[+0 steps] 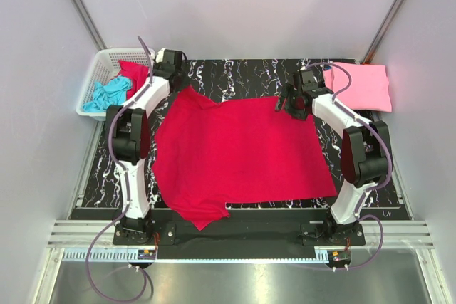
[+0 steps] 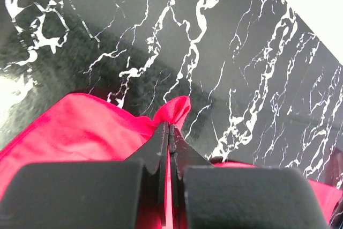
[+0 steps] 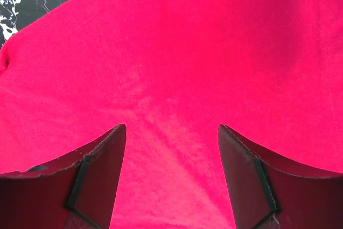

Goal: Fold and stack the t-shirts
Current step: Fold the tshirt

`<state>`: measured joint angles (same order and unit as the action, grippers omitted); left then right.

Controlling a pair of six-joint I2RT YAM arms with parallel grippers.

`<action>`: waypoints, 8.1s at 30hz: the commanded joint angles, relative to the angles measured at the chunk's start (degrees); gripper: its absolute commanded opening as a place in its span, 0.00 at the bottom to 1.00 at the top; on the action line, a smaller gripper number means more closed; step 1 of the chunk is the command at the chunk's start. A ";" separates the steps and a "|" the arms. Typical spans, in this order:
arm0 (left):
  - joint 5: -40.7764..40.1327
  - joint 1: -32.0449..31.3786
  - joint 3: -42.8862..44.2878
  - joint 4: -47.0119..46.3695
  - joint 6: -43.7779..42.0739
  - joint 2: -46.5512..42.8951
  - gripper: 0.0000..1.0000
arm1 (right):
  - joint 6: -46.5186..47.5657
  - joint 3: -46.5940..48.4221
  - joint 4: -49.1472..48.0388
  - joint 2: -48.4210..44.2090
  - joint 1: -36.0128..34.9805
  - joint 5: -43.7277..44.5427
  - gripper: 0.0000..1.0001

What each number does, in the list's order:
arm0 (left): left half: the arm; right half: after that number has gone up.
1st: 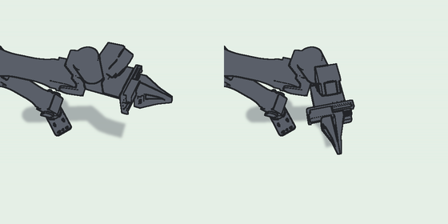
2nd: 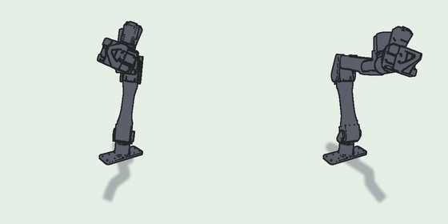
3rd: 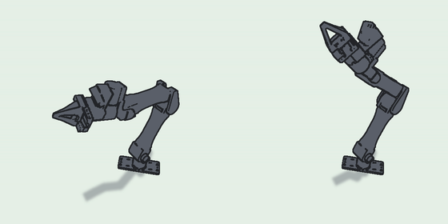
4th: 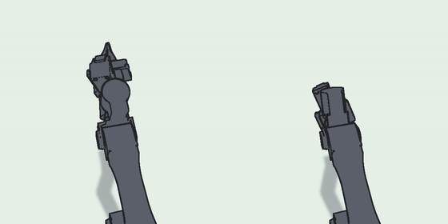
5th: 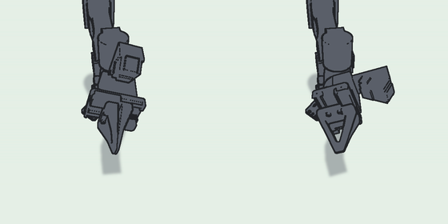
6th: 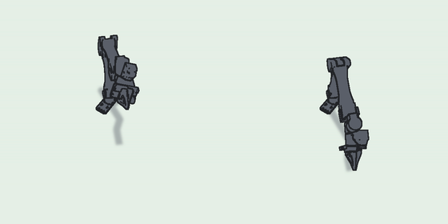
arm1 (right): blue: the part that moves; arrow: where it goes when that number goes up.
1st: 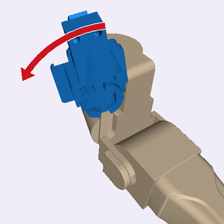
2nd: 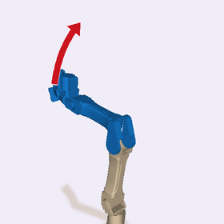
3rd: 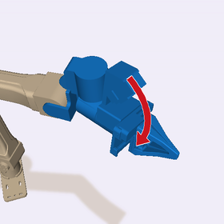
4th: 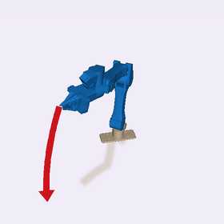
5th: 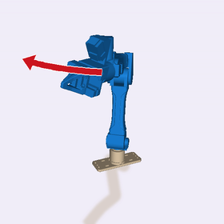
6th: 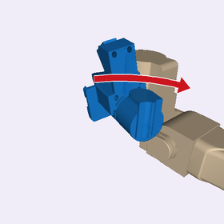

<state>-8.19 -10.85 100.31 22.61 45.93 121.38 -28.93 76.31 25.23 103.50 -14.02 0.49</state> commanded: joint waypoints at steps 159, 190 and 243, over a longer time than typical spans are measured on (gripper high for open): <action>-2.71 -0.75 -32.02 -3.36 -2.87 -30.50 0.00 | 10.56 51.49 26.62 35.55 13.67 5.57 0.00; -3.42 -1.89 -44.67 12.62 -0.50 -60.56 0.00 | 5.29 -0.01 18.97 -7.51 10.86 -0.05 0.00; -0.61 -6.73 -49.52 15.47 4.08 -60.67 0.36 | -1.48 -13.65 15.73 -17.92 8.66 0.66 0.21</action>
<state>-12.40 -17.30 47.00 45.06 51.44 56.84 -30.41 60.29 44.71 81.95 -4.67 3.40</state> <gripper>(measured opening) 0.363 0.230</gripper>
